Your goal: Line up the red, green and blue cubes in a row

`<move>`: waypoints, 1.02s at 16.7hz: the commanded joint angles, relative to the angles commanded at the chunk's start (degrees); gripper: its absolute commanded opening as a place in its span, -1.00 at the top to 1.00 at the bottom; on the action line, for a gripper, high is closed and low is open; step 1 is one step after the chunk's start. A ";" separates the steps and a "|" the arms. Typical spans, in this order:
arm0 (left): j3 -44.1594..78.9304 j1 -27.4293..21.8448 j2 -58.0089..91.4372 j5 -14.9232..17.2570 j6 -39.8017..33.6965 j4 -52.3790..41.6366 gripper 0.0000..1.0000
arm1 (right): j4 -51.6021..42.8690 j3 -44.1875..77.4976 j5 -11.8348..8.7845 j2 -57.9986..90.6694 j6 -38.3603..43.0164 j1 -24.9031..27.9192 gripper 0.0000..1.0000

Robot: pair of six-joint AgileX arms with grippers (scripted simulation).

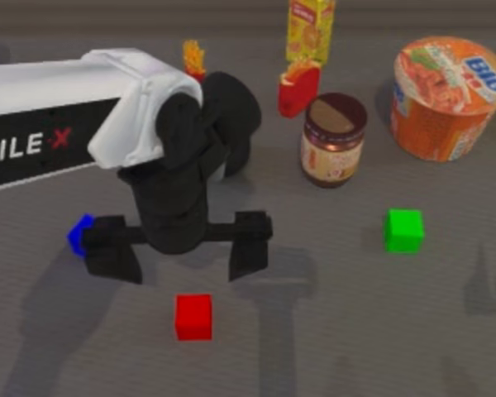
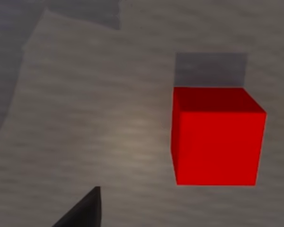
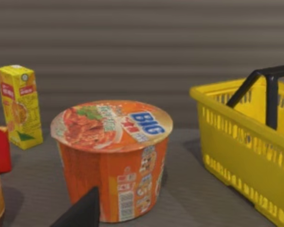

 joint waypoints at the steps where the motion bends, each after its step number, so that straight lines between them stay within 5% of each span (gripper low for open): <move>1: 0.00 0.00 0.00 0.00 0.00 0.00 -1.00 | 0.00 0.00 0.00 0.00 0.00 0.00 -1.00; 8: -7.02 3.94 -7.80 -0.38 0.66 5.12 -1.00 | -5.65 8.38 0.11 8.89 2.24 1.79 -1.00; 17: -38.79 21.77 -50.47 -1.12 10.19 26.29 -1.00 | -30.49 44.66 -0.04 57.99 11.85 10.29 -1.00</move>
